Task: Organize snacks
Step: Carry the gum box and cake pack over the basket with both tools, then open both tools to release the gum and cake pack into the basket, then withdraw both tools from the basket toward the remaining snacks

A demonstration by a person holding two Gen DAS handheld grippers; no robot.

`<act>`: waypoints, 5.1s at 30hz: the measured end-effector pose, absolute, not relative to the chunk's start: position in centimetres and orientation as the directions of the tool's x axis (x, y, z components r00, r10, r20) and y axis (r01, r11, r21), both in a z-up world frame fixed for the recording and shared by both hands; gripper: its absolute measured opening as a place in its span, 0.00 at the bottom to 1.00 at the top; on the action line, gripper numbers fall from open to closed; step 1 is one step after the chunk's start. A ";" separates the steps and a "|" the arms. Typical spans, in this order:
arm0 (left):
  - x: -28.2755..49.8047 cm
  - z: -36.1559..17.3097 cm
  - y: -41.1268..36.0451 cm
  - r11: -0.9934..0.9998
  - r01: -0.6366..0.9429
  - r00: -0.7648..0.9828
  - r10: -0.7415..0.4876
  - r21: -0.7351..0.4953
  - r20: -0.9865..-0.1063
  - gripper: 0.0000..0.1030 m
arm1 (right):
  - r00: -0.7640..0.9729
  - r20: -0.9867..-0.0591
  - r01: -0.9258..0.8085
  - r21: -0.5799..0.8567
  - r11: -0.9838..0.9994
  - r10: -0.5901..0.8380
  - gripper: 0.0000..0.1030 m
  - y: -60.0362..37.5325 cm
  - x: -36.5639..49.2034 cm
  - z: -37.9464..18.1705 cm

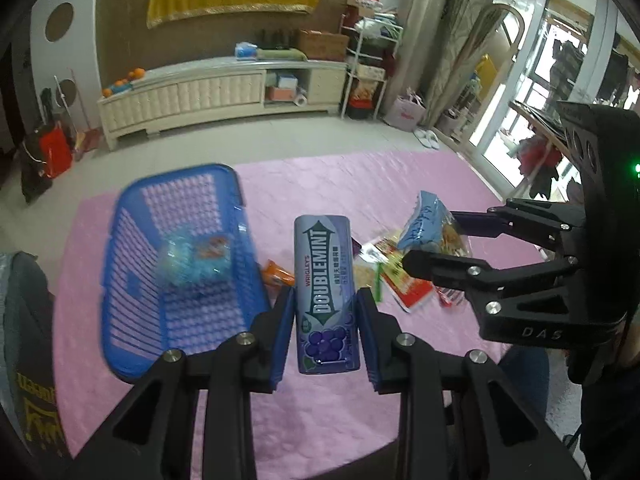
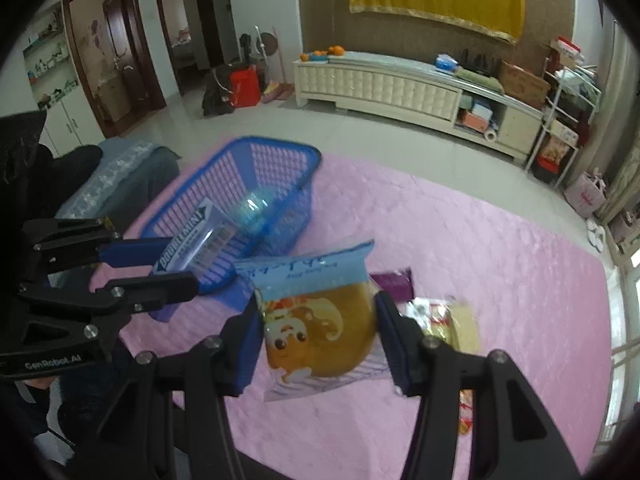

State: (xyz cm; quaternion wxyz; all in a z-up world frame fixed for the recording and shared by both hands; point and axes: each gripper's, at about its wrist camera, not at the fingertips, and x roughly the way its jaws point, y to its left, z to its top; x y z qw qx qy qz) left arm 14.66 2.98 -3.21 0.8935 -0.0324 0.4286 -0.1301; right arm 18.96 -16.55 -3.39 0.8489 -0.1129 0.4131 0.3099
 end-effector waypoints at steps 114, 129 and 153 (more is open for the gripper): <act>18.7 -2.5 0.2 0.965 0.234 0.552 -0.230 -0.116 -0.801 0.75 | 0.537 -0.797 -0.343 0.093 0.935 0.276 0.90 -21.3 20.7 -3.7; 17.4 -7.6 -7.6 0.912 0.407 0.463 -0.260 -0.057 -0.848 0.75 | 0.521 -0.820 -0.257 0.113 0.960 0.236 0.90 -28.0 18.5 -8.1; 21.7 -22.1 -8.0 0.893 0.447 0.233 -0.178 -0.057 -0.956 0.75 | 0.375 -0.905 -0.240 0.112 0.964 0.199 0.90 -28.0 19.0 -19.1</act>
